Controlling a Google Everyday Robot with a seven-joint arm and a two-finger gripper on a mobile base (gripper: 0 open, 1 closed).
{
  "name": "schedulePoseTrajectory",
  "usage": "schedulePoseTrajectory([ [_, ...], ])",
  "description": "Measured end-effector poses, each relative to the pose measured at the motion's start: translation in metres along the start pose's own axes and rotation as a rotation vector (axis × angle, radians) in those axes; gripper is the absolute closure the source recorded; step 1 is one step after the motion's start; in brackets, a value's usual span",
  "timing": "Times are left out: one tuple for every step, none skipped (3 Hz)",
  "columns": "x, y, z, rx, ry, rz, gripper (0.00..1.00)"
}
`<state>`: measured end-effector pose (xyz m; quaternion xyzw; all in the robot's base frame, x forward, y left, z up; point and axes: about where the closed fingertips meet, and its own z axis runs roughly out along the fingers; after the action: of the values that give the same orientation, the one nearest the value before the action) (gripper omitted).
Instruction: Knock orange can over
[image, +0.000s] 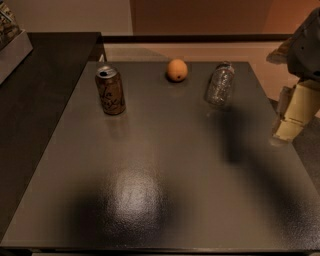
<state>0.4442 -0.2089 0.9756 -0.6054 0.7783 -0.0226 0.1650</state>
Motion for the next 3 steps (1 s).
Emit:
schedulePoseTrajectory([
  [-0.032,-0.013,0.014,-0.02,-0.09,0.02,0.0],
  [-0.075,-0.026,0.034,-0.034,-0.193,0.049,0.0],
  [-0.113,-0.041,0.053,-0.014,-0.275,0.085,0.0],
])
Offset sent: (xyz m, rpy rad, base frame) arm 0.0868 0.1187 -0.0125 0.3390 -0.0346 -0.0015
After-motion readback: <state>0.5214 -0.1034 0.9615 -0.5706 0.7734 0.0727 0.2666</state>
